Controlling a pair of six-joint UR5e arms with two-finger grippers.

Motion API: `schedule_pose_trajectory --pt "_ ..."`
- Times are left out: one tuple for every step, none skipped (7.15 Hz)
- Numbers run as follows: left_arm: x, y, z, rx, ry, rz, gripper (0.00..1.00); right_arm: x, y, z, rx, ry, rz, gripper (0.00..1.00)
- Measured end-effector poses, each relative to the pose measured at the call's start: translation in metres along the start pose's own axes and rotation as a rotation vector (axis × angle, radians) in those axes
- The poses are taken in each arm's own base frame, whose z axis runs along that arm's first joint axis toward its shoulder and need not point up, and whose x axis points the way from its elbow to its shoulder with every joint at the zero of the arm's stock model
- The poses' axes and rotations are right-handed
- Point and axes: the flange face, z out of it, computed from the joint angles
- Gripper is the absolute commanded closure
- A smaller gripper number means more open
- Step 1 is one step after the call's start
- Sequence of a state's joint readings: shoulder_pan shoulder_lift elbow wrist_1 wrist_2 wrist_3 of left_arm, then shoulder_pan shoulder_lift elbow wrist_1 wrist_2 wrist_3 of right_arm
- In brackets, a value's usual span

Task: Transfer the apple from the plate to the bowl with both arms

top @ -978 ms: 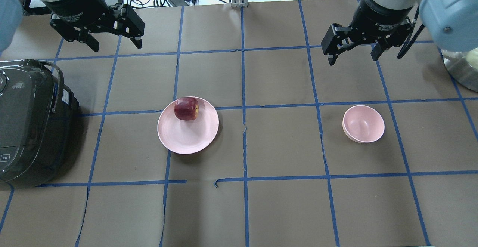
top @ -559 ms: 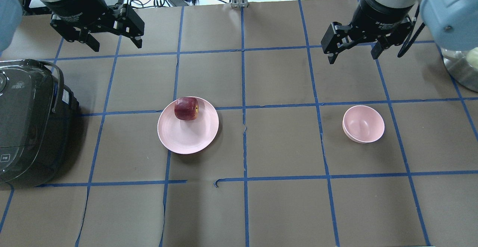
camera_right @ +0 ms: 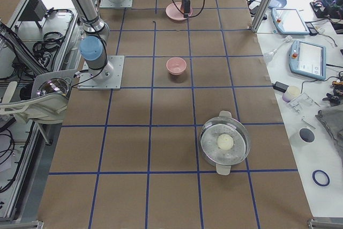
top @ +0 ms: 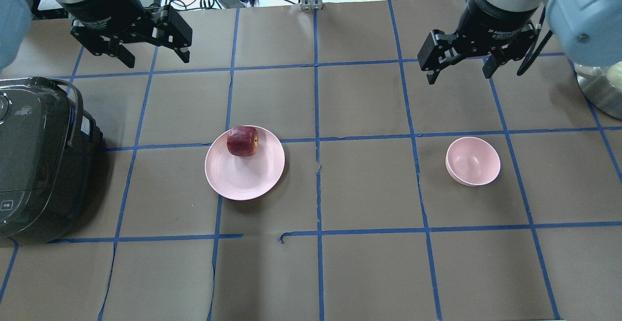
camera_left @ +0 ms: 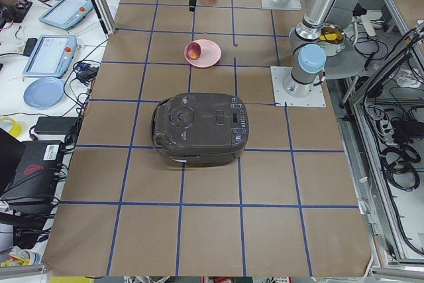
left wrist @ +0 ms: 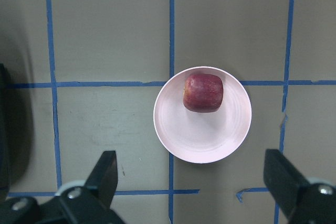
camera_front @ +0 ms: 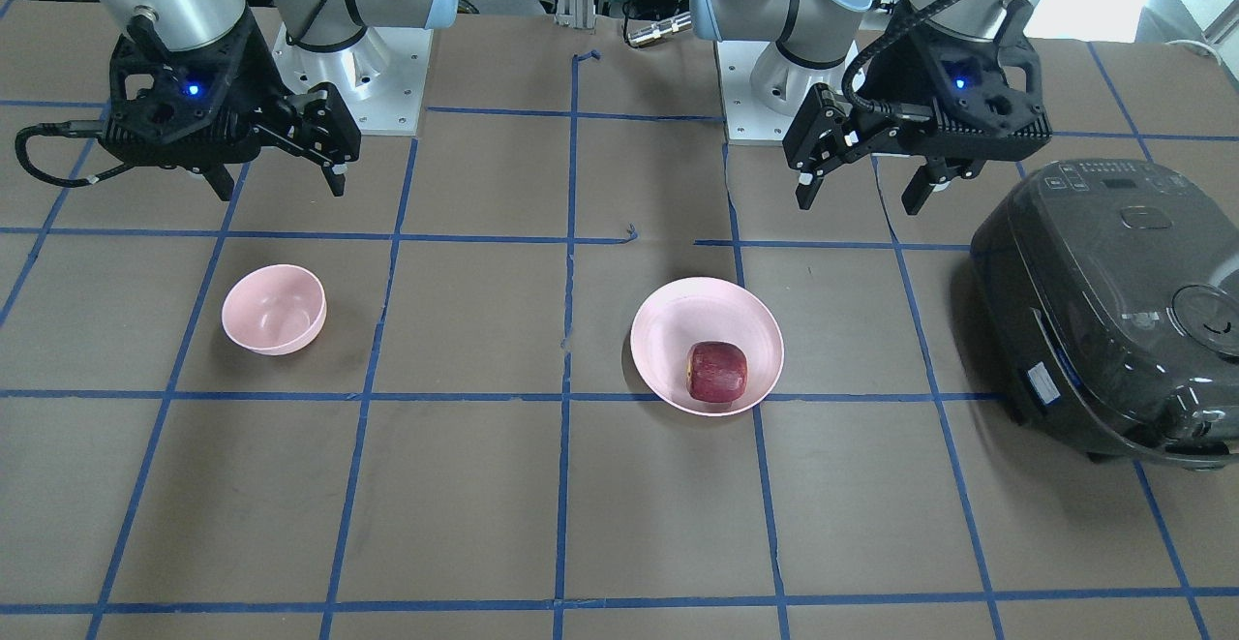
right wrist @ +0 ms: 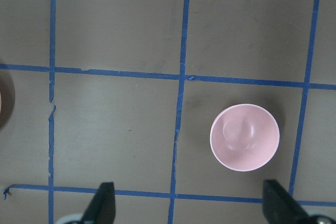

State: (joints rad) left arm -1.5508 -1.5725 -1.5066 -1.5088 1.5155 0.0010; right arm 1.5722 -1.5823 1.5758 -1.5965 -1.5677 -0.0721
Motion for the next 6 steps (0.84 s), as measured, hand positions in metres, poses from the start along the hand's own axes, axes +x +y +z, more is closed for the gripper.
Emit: schedule_pose_trajectory --pt "0.0001 0.0005 -0.0007 0.001 0.0 0.001 0.0 0.0004 -0.0003 0.0006 -0.001 0.0 0.001 0.0" --pt "0.0 0.0013 -0.0016 0.002 -0.002 0.003 0.0 0.0009 -0.0005 0.001 -0.002 0.0 0.002 0.0" --pt "-0.0005 0.0014 -0.0002 -0.002 -0.003 0.003 0.0 0.0015 -0.0008 0.0013 -0.002 0.004 0.003 0.0" --pt "-0.0017 -0.0004 0.0025 -0.006 -0.005 0.002 0.0 0.0023 -0.0008 0.0013 -0.002 0.009 0.003 0.0" --pt "-0.0032 -0.0026 0.0034 -0.006 -0.005 0.0 0.0 0.0026 -0.0005 0.0008 -0.001 0.013 0.003 0.0" --pt "-0.0047 -0.0027 0.0028 -0.005 -0.005 -0.003 0.0 0.0022 -0.0003 0.0002 0.001 0.014 0.002 0.0"
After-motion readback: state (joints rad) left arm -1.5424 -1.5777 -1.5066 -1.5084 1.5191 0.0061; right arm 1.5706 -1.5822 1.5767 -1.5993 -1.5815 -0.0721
